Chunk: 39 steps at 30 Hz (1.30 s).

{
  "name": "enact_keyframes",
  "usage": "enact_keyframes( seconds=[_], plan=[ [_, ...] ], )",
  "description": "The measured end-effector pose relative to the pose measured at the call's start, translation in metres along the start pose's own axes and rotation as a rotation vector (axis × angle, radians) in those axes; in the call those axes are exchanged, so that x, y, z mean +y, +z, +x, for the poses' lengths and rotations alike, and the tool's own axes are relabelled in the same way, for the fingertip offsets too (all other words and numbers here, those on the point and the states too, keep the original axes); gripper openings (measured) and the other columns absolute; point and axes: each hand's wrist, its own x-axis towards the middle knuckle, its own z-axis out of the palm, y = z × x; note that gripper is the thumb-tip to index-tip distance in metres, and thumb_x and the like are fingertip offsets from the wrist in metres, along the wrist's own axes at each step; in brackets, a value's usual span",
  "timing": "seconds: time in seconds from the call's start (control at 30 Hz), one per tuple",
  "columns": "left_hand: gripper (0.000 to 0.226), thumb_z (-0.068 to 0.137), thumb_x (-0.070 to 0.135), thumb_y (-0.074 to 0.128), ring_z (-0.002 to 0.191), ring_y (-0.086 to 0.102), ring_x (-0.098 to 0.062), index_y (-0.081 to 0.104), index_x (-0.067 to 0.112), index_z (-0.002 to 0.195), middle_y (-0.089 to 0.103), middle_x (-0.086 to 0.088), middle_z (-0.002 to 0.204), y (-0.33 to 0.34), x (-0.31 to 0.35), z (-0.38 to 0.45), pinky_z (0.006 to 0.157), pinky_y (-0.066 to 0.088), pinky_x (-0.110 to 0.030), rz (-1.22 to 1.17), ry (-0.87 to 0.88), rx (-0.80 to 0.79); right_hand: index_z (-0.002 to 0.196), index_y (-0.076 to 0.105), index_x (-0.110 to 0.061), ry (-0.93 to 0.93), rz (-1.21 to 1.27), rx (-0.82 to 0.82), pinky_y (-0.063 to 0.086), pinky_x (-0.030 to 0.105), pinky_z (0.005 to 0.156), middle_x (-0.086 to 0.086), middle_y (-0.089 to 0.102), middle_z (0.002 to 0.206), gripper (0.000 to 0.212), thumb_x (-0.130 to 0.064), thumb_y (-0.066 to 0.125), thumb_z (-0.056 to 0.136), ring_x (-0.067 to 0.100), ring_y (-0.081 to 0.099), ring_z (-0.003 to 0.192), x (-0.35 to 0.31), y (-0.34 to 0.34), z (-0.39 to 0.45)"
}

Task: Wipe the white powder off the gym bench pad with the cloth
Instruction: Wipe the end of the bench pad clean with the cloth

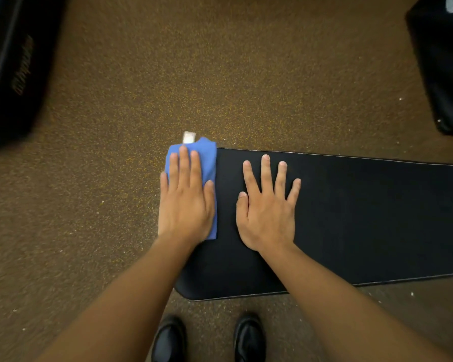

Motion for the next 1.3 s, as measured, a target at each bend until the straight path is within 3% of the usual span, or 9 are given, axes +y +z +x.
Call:
enact_keyframes(
  seconds=[0.1, 0.23, 0.4, 0.57, 0.7, 0.83, 0.97, 1.17, 1.3],
  plan=[
    [0.065, 0.099, 0.039, 0.022, 0.15, 0.007, -0.032, 0.016, 0.004, 0.154, 0.009, -0.016, 0.163, 0.009, -0.002, -0.067, 0.117, 0.02, -0.054, -0.003, -0.046, 0.01, 0.156, 0.014, -0.028, -0.001, -0.003, -0.011, 0.007, 0.065, 0.115, 0.009, 0.009, 0.164, 0.062, -0.042, 0.021, 0.096, 0.039, 0.004, 0.149, 0.0, 0.0, -0.001],
    [0.062, 0.101, 0.037, 0.021, 0.148, 0.015, -0.036, 0.023, 0.001, 0.151, 0.018, -0.02, 0.16, 0.025, 0.011, -0.134, 0.114, 0.016, -0.056, 0.082, 0.099, -0.02, 0.156, 0.014, -0.027, 0.009, -0.009, -0.011, 0.008, 0.066, 0.115, 0.01, 0.01, 0.164, 0.063, -0.041, 0.021, 0.095, 0.04, 0.005, 0.149, -0.002, 0.0, 0.0],
    [0.062, 0.099, 0.034, 0.023, 0.149, 0.01, -0.032, 0.024, 0.002, 0.152, 0.019, -0.018, 0.16, 0.017, 0.021, -0.057, 0.118, 0.013, -0.054, 0.094, 0.194, -0.003, 0.156, 0.012, -0.028, 0.004, -0.012, -0.023, 0.007, 0.065, 0.115, 0.009, 0.007, 0.165, 0.063, -0.041, 0.016, 0.095, 0.039, 0.004, 0.149, -0.001, 0.0, 0.0],
    [0.067, 0.097, 0.04, 0.015, 0.151, 0.0, -0.03, 0.008, 0.005, 0.155, 0.003, -0.015, 0.163, 0.0, 0.016, 0.026, 0.119, 0.01, -0.051, 0.009, 0.004, -0.013, 0.156, 0.015, -0.029, 0.002, 0.0, -0.006, 0.008, 0.065, 0.116, 0.008, 0.009, 0.164, 0.062, -0.041, 0.021, 0.096, 0.038, 0.004, 0.15, 0.001, 0.001, 0.0],
    [0.065, 0.099, 0.038, 0.021, 0.151, 0.003, -0.03, 0.01, 0.005, 0.155, 0.005, -0.016, 0.163, 0.003, 0.0, -0.002, 0.12, 0.011, -0.047, -0.061, -0.071, 0.05, 0.156, 0.014, -0.029, 0.001, -0.002, -0.004, 0.007, 0.065, 0.116, 0.008, 0.009, 0.165, 0.061, -0.041, 0.02, 0.096, 0.038, 0.004, 0.149, 0.0, 0.001, -0.001],
    [0.065, 0.1, 0.036, 0.021, 0.151, 0.001, -0.03, 0.01, 0.002, 0.154, 0.004, -0.017, 0.163, 0.013, -0.007, -0.088, 0.121, 0.013, -0.049, -0.097, -0.153, 0.048, 0.156, 0.013, -0.028, 0.008, 0.0, -0.003, 0.007, 0.065, 0.116, 0.008, 0.008, 0.165, 0.062, -0.041, 0.019, 0.096, 0.039, 0.003, 0.149, 0.0, 0.002, -0.001],
    [0.065, 0.098, 0.037, 0.027, 0.148, 0.013, -0.038, 0.019, 0.0, 0.151, 0.016, -0.022, 0.16, 0.03, 0.024, -0.129, 0.114, 0.015, -0.058, 0.032, -0.051, 0.018, 0.156, 0.016, -0.027, 0.01, -0.008, 0.003, 0.009, 0.066, 0.115, 0.009, 0.011, 0.164, 0.063, -0.04, 0.021, 0.095, 0.04, 0.006, 0.149, -0.002, 0.002, 0.0],
    [0.063, 0.1, 0.036, 0.022, 0.149, 0.011, -0.034, 0.018, 0.0, 0.152, 0.014, -0.019, 0.161, 0.024, 0.039, -0.061, 0.118, 0.015, -0.058, 0.083, 0.045, -0.008, 0.155, 0.016, -0.027, 0.008, -0.021, -0.003, 0.012, 0.065, 0.115, 0.01, 0.012, 0.164, 0.061, -0.038, 0.019, 0.095, 0.039, 0.008, 0.149, 0.0, 0.001, 0.0],
    [0.065, 0.098, 0.038, 0.015, 0.151, -0.002, -0.026, 0.01, 0.006, 0.155, 0.004, -0.013, 0.164, 0.009, 0.026, -0.008, 0.12, 0.006, -0.052, 0.044, 0.106, -0.027, 0.156, 0.017, -0.028, 0.005, -0.007, 0.0, 0.011, 0.065, 0.116, 0.008, 0.011, 0.164, 0.061, -0.039, 0.019, 0.096, 0.038, 0.007, 0.149, 0.001, 0.001, -0.001]
  ],
)
